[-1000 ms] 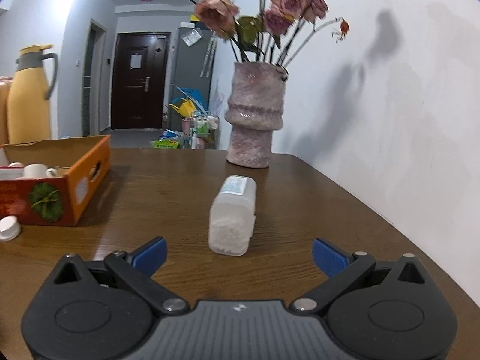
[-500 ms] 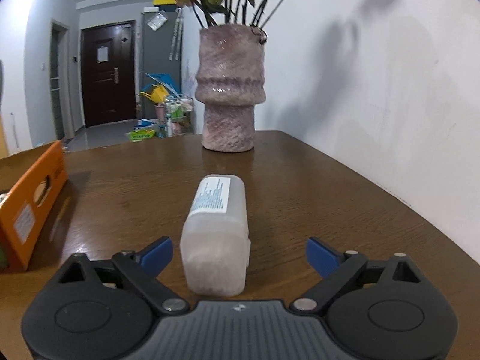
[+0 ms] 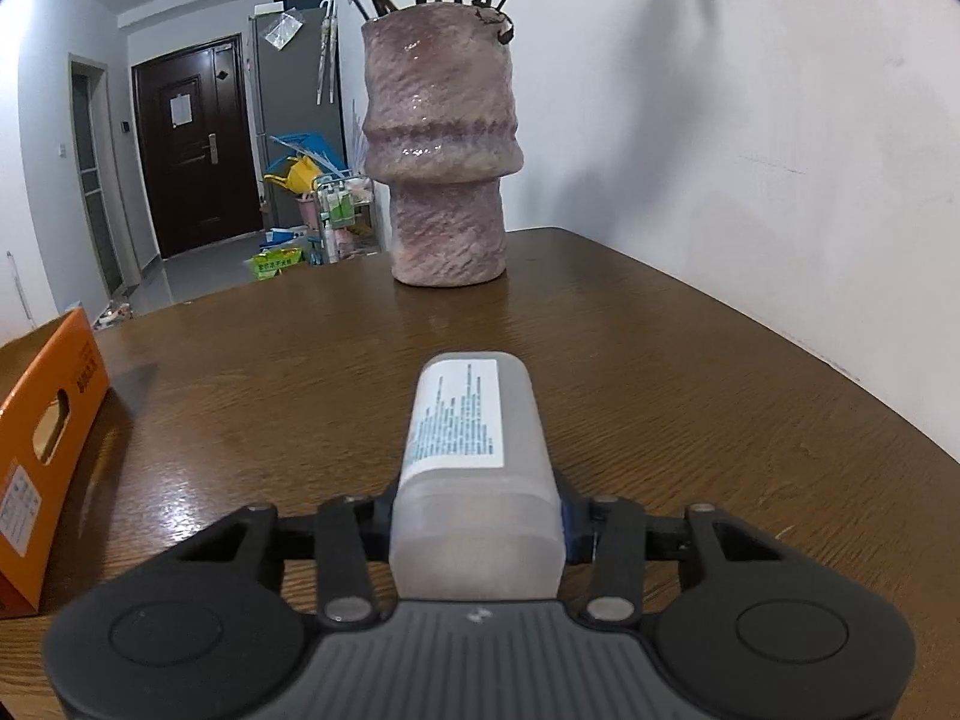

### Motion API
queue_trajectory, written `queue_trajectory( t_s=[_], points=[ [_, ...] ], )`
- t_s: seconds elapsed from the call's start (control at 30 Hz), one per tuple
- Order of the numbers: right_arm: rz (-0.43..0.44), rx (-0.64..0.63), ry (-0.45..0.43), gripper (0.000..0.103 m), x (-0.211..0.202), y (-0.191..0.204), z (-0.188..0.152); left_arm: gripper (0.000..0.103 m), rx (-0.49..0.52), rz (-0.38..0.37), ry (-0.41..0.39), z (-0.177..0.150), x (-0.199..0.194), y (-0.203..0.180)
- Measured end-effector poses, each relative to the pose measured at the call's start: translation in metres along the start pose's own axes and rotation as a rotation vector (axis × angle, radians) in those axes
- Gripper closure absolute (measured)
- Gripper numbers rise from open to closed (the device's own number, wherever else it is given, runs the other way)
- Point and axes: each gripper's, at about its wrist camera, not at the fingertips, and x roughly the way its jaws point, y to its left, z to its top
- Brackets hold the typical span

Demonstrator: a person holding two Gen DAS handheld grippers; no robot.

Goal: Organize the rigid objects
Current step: 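Close the right tool on the white pill bottle while the left tool approaches the white cap, then close the left tool on the white ribbed cap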

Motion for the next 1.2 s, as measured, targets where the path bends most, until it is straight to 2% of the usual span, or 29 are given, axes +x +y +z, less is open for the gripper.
queue_trajectory(
  t_s=[0.23, 0.7, 0.83, 0.97, 1.17, 1.2],
  points=[
    [0.041, 0.013, -0.081, 0.06, -0.025, 0.003, 0.0, 0.0, -0.026, 0.039, 0.025, 0.008, 0.016, -0.005],
    [0.1, -0.033, -0.157, 0.06, -0.057, 0.027, -0.008, 0.0, -0.041, 0.076, 0.052, 0.014, 0.039, -0.01],
    [0.106, -0.043, -0.163, 0.06, -0.06, 0.031, -0.01, 0.006, -0.041, 0.079, 0.048, 0.013, 0.04, -0.011],
    [0.111, -0.049, -0.164, 0.06, -0.063, 0.034, -0.012, 0.022, -0.056, 0.068, 0.055, 0.014, 0.043, -0.009],
    [0.121, -0.045, -0.165, 0.06, -0.068, 0.037, -0.017, 0.032, -0.032, 0.045, 0.072, 0.011, 0.046, -0.013],
    [0.124, -0.046, -0.166, 0.06, -0.07, 0.038, -0.018, 0.037, -0.025, 0.045, 0.07, 0.011, 0.046, -0.014]
  ],
)
